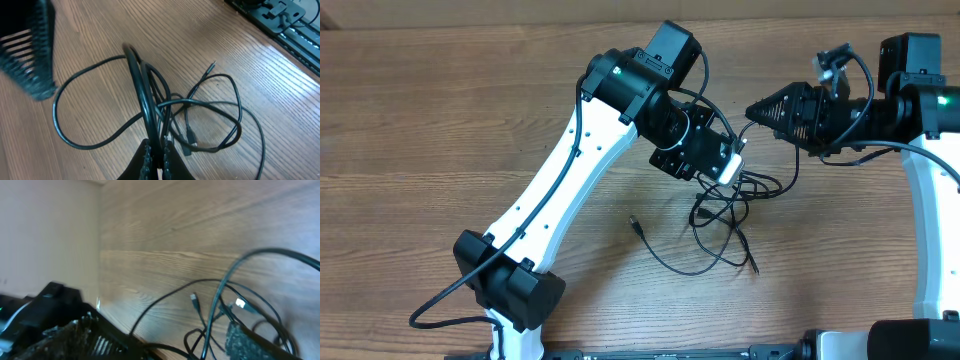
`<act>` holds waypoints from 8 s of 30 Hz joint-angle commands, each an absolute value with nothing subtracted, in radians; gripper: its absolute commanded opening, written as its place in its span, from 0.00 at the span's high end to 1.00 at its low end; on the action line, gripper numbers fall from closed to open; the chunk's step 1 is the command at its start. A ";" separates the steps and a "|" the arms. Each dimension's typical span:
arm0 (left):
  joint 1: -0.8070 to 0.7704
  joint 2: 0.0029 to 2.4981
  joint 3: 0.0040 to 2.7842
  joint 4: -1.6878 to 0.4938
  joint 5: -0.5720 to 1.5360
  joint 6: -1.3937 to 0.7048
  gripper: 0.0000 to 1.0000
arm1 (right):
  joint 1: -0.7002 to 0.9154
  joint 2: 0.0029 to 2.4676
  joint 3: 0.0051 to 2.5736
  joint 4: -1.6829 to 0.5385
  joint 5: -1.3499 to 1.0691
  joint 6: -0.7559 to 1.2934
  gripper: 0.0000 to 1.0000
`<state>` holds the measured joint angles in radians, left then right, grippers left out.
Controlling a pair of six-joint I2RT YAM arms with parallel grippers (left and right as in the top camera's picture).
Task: Untangle cables
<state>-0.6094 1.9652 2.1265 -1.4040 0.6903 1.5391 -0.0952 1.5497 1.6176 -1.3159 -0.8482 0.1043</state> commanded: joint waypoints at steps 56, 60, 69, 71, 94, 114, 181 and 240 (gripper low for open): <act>-0.609 1.965 2.139 -1.583 0.933 1.644 0.96 | 0.031 1.571 1.476 -1.078 -0.263 -0.574 0.00; -0.600 1.965 2.142 -1.586 0.932 1.654 0.96 | 0.031 1.571 1.476 -1.194 -0.294 -0.860 0.00; -0.544 1.961 2.147 -1.560 0.945 1.805 0.96 | 0.031 1.571 1.476 -1.333 -0.484 -1.199 0.02; -0.517 1.961 2.164 -1.559 1.009 1.880 0.95 | 0.031 1.571 1.476 -1.337 -0.519 -1.214 0.02; -0.486 1.935 2.243 -1.544 1.251 2.098 0.96 | 0.032 1.645 1.472 -1.341 -0.604 -1.231 0.05; -0.293 1.929 2.242 -1.544 1.457 1.915 0.96 | 0.032 1.645 1.475 -1.084 -0.709 -0.785 0.00; -0.078 1.639 2.243 -1.147 1.581 1.548 0.96 | -0.058 1.646 1.379 -1.017 -0.376 -0.336 0.00; 0.041 1.861 2.239 -1.212 0.513 0.750 0.84 | -0.230 1.646 1.379 -1.053 -0.582 -0.315 0.00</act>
